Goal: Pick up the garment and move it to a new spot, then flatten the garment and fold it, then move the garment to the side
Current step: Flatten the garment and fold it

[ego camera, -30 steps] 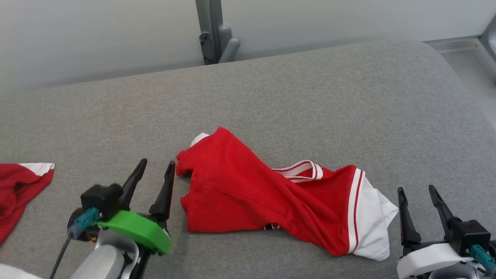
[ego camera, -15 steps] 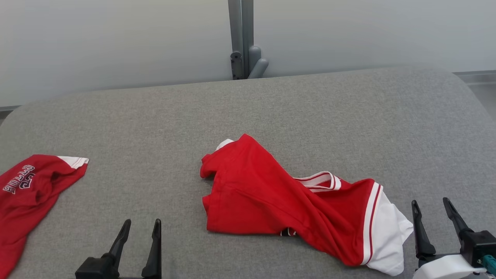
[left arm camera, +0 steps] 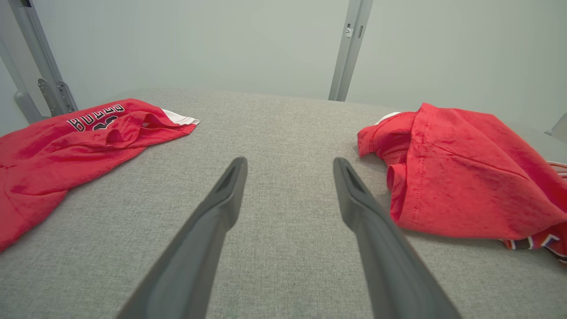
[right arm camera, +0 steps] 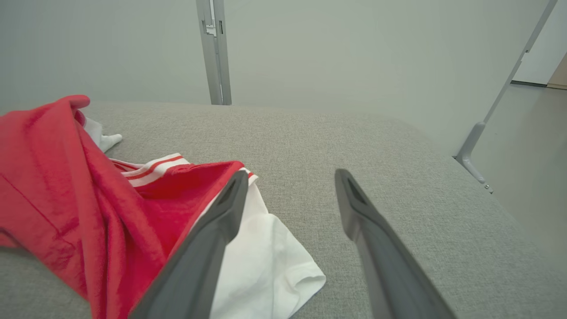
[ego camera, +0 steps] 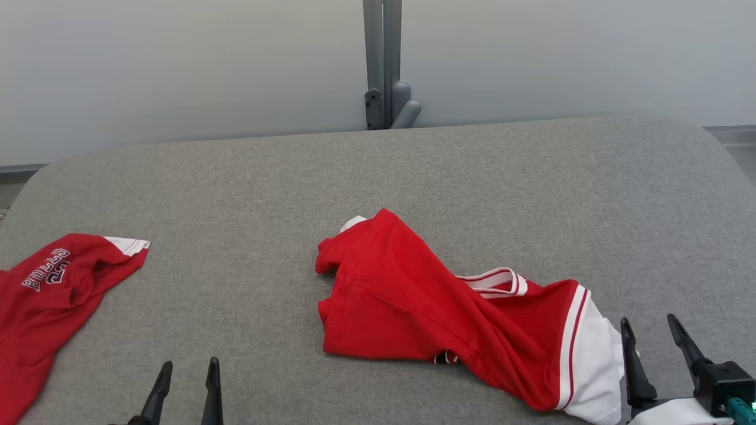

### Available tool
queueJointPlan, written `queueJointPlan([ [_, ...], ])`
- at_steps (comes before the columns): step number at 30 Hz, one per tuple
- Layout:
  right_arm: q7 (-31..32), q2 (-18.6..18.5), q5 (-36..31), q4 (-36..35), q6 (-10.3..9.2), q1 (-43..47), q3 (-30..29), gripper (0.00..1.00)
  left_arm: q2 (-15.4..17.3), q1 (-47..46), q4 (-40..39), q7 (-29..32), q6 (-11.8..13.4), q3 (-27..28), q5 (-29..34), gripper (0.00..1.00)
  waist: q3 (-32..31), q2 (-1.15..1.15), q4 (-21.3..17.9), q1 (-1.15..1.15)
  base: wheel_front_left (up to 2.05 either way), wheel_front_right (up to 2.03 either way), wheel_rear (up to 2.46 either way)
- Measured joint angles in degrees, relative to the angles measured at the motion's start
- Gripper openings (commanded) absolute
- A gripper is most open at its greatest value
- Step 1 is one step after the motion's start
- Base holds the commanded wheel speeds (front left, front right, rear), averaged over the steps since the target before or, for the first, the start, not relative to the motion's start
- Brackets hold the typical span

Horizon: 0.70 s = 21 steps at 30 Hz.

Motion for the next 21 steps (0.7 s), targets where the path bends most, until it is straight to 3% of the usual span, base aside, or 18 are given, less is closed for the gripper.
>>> queueJointPlan([
  [8,0.00,0.36,0.12,0.38,0.00,-0.30,0.71,1.00,-1.93,0.05,0.75,0.00,-1.80,1.85,1.51,1.00,0.32,0.00,-0.11,0.00,0.00,0.00,0.00],
  [13,0.00,-1.87,0.27,2.85,0.00,-1.31,1.96,1.00,-2.23,-5.72,2.10,0.00,-2.21,-3.87,0.87,1.00,1.60,0.00,-0.31,0.00,0.00,0.00,0.00],
  [21,0.00,-6.53,-0.96,12.13,0.00,-6.76,6.79,1.00,0.44,-19.48,8.77,3.90,-2.27,-17.67,-8.77,1.00,5.03,0.00,-1.42,0.00,0.00,0.00,0.00],
])
